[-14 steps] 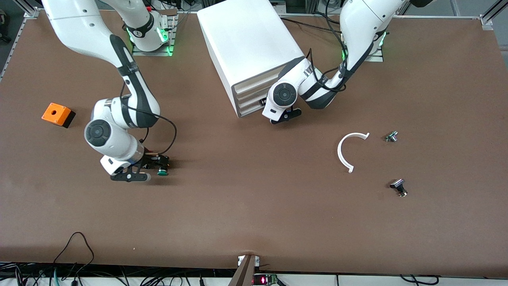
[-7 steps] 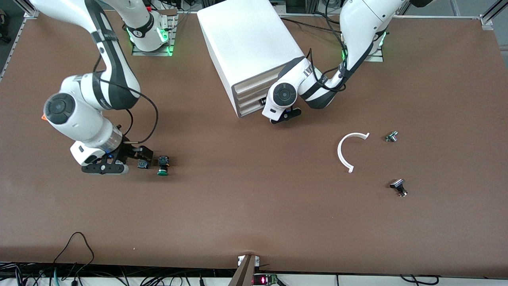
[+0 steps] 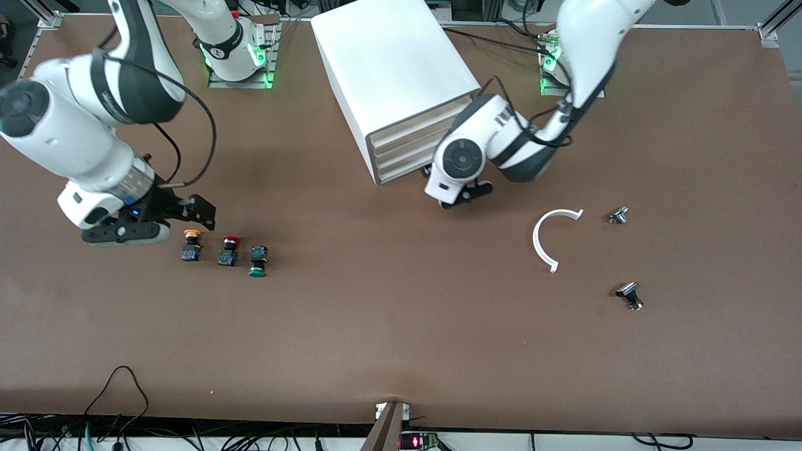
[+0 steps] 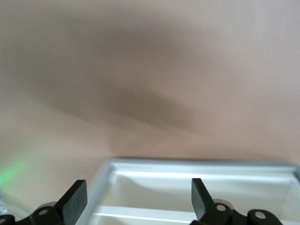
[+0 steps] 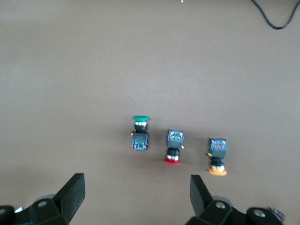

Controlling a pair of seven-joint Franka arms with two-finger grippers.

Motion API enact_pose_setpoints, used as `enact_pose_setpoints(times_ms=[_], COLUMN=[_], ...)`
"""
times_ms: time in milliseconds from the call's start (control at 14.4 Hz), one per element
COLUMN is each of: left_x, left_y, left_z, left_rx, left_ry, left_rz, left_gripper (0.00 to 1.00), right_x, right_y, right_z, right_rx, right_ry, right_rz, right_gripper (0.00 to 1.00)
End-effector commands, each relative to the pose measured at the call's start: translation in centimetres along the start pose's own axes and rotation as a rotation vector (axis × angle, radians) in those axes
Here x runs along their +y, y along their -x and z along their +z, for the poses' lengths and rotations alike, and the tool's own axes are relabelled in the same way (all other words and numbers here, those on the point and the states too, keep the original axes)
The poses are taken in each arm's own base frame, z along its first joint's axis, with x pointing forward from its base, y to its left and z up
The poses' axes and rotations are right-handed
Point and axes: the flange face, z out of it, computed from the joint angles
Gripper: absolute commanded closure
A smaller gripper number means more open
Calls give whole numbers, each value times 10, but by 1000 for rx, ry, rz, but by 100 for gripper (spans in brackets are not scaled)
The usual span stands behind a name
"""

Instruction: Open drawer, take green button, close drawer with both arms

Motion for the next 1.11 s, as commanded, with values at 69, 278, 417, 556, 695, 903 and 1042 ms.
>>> enact_pose_setpoints(times_ms=[69,278,417,556,695,903,1042], left_x=[-55,-106,-150,-194,-228,-299,-347], left_y=[-51,-85,-99,-108,-110,-101,-86], left_z=[-94,-163,-200,-229,-251,-289,-296], left_rx=[107,146,165,187,216,288,311], left_ry=[-67,-43,-30,-23,-22,-32,-5], left_rz=[96,206,299,410,473,547,559], left_gripper=[2,2,2,2,1,1,1], right_x=[24,28,27,29,34,31,21], right_y=[21,36,49,55,64,74,77], right_z=[-52,-85,-102,-112,-125,-135,-139], right_rx=[-18,-47,-69,-73,-81,-98,-92], right_ry=[13,43,58,59,64,75,80], right_rz=[27,55,76,84,116,198,195], right_gripper=[1,1,1,1,1,1,1])
